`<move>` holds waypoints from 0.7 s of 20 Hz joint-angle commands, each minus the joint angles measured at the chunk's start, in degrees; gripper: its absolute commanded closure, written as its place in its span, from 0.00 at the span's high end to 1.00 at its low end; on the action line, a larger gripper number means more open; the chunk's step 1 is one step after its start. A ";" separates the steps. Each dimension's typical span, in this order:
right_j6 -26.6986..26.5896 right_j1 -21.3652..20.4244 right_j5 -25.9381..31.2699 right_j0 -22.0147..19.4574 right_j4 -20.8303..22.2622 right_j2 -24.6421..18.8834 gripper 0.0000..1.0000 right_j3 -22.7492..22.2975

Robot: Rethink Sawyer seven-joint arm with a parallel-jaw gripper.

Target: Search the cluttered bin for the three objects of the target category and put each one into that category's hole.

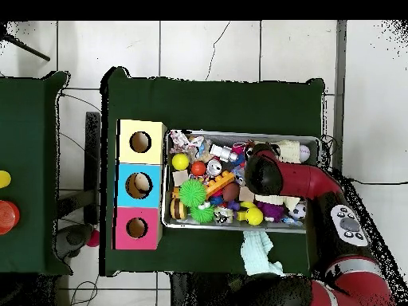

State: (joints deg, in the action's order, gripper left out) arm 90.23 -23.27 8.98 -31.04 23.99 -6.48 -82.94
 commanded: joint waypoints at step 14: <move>4.16 0.57 9.12 -2.80 -6.52 -8.57 1.00 -3.96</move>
State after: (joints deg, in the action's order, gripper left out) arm 90.23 -23.51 11.37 -33.02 19.87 -8.83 -83.48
